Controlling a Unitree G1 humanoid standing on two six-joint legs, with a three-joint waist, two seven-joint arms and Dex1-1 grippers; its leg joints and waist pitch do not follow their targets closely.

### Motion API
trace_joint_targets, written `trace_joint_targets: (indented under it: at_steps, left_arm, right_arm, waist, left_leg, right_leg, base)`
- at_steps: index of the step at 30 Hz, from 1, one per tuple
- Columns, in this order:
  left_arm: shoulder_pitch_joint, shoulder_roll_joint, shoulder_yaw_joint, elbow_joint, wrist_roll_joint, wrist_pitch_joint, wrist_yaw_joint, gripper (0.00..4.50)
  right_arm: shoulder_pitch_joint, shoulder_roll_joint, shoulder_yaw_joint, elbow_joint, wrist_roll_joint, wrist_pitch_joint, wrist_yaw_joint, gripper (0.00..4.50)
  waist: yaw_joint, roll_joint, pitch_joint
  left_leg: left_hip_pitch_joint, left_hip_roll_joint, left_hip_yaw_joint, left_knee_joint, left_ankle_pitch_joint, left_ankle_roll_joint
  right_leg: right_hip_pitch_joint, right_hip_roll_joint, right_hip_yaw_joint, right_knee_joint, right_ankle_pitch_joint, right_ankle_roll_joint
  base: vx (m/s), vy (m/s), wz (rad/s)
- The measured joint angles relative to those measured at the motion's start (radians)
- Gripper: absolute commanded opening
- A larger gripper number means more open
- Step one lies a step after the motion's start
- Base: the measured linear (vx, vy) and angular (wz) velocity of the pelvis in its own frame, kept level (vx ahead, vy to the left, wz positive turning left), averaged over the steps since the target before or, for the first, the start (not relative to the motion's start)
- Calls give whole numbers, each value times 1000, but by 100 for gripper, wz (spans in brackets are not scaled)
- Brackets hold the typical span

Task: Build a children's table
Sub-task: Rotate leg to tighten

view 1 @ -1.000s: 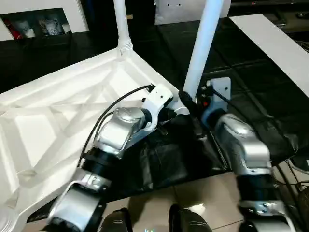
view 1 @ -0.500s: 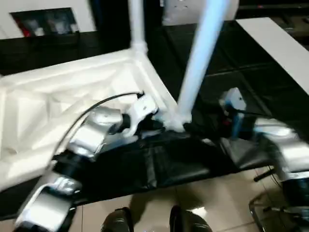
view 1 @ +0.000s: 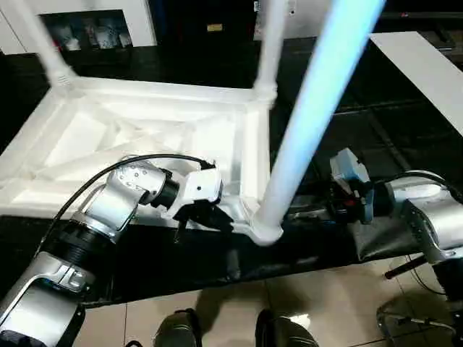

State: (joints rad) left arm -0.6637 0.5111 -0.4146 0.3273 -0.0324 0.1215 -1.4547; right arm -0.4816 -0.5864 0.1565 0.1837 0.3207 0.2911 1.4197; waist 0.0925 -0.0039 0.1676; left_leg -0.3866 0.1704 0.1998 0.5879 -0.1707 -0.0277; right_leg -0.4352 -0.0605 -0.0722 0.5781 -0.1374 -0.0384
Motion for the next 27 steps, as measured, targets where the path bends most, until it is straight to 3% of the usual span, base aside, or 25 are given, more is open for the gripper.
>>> trace_joint_targets:
  at_steps: [1, 9, 10, 16, 21, 25, 27]
  left_arm:
    - [-3, 0, -3, 1, 1, -2, -2, 0]
    - [-7, -9, -10, 1, 1, -12, -5, 0]
    - [-10, -9, -12, 5, 1, -15, -5, 0]
    - [-14, -7, -12, 13, -1, -13, -12, 0]
    - [-9, -22, 5, -11, -13, 90, 8, 0]
    - [-7, -47, 26, -28, -13, 185, 82, 0]
    - [-6, -84, 66, -25, 3, 268, 182, 0]
  right_arm:
    - [0, 8, 6, 2, 0, -5, 5, 311]
    - [-2, 45, 36, 21, 0, -15, 20, 255]
    - [-3, 50, 41, 24, 0, -14, 22, 229]
    - [-7, 52, 42, 24, 7, 16, 26, 203]
    - [23, 40, 20, -39, 26, 83, -21, 198]
    - [28, 59, -9, -65, 24, 150, -121, 198]
    - [25, 114, -46, -68, -5, 205, -249, 198]
  waist:
    - [0, 0, 0]
    - [1, 0, 0]
    - [1, 0, 0]
    - [2, 0, 0]
    - [7, 0, 0]
    - [-4, 0, 0]
    - [-16, 0, 0]
  left_leg:
    - [0, 0, 0, 0, 0, 0]
    - [-1, 0, 0, 0, 0, 0]
    - [-1, 0, 0, 0, 0, 0]
    - [-1, 0, 0, 0, 0, 0]
    - [-1, 0, 0, 0, 0, 0]
    - [1, 0, 0, 0, -2, -4]
    - [2, 0, 0, 1, -1, -5]
  right_leg:
    - [0, 0, 0, 0, 0, 0]
    - [-1, 0, 0, 0, 0, 0]
    - [-1, 0, 0, 0, 0, 0]
    - [0, 0, 0, 0, 0, 0]
    - [0, 0, 0, 0, 0, 0]
    - [0, 0, 0, 0, 0, 0]
    - [0, 1, 0, 0, 0, 0]
  base:
    - [0, 0, 0]
    - [0, 0, 0]
    - [0, 0, 0]
    - [0, 0, 0]
    - [0, 0, 0]
    - [0, 0, 0]
    - [0, 0, 0]
